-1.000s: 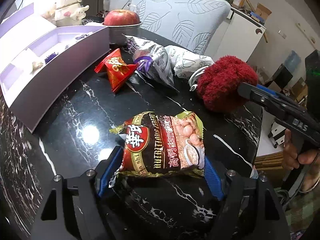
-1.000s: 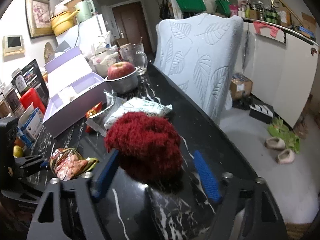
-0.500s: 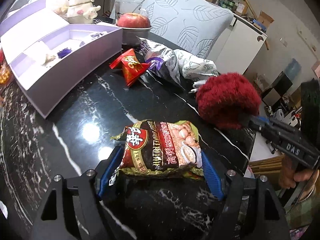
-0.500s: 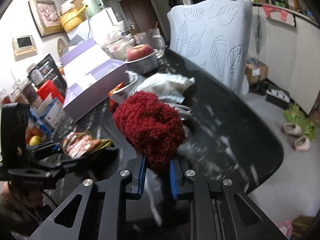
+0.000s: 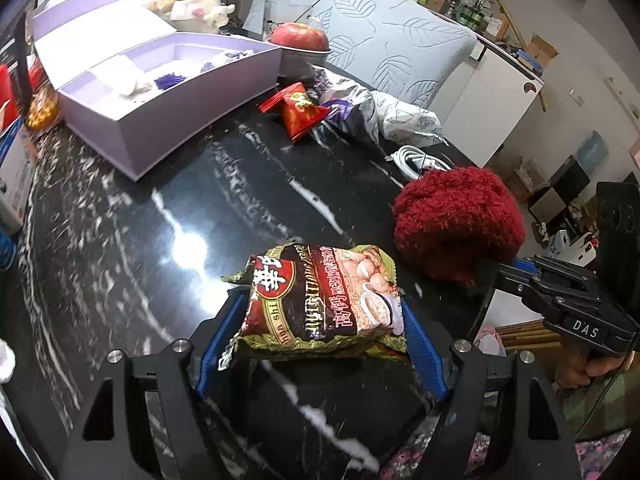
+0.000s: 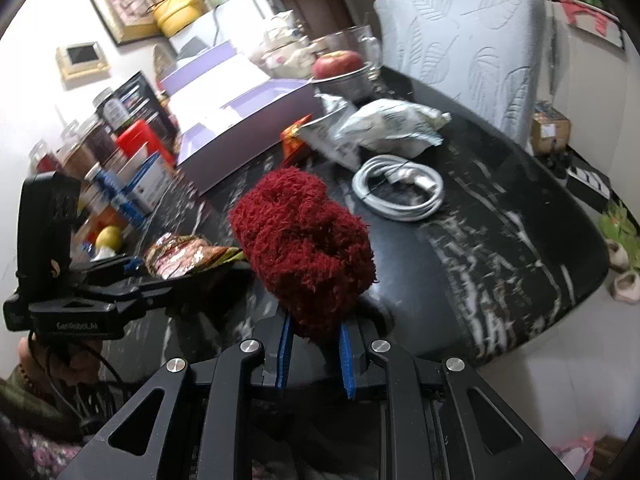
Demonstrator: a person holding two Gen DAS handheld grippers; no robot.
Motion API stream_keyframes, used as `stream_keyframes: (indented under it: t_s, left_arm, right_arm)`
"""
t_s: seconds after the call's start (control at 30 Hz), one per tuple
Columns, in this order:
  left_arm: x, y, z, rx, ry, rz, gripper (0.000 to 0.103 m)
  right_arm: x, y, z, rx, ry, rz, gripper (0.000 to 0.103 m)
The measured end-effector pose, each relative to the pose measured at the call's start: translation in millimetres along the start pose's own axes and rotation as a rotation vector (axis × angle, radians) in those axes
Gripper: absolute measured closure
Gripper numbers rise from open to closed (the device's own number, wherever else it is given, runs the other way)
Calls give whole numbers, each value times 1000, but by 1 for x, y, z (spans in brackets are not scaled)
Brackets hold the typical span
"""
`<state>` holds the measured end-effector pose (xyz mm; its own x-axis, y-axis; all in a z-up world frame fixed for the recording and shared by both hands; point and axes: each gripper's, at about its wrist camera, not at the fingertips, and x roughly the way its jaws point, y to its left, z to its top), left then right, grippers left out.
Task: Organize soft objects
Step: 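Lift the snack bag and red fluffy ball with both grippers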
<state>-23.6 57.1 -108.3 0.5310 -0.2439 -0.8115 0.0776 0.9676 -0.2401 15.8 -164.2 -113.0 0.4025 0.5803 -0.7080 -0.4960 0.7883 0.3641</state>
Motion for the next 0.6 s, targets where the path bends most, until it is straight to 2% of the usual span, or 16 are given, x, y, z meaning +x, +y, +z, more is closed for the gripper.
stream_keyframes:
  t_s: [0.1, 0.2, 0.23, 0.27, 0.33, 0.4, 0.53, 0.6]
  left_arm:
    - [-4, 3, -5, -2, 0, 6, 27]
    - [-2, 7, -7, -15, 17, 9, 26]
    - [4, 9, -7, -22, 43, 14, 24]
    - [4, 9, -7, -13, 35, 29, 22]
    - [8, 7, -6, 9, 38, 64, 21]
    - [11, 6, -5, 26, 35, 85, 21]
    - [15, 6, -2, 30, 22, 103, 21]
    - [16, 8, -1, 27, 19, 105, 21]
  right_arm:
    - [1, 8, -2, -19, 6, 14, 83]
    - [2, 10, -1, -28, -5, -10, 80]
    - [2, 11, 0, -30, -7, -18, 72]
    - [2, 11, 1, -32, -9, -29, 51]
    - [2, 11, 3, -36, -14, -60, 34]
    - [1, 12, 6, -50, -30, -70, 33]
    - [2, 15, 11, -87, -44, -103, 19]
    - [3, 19, 15, -114, -57, -122, 18]
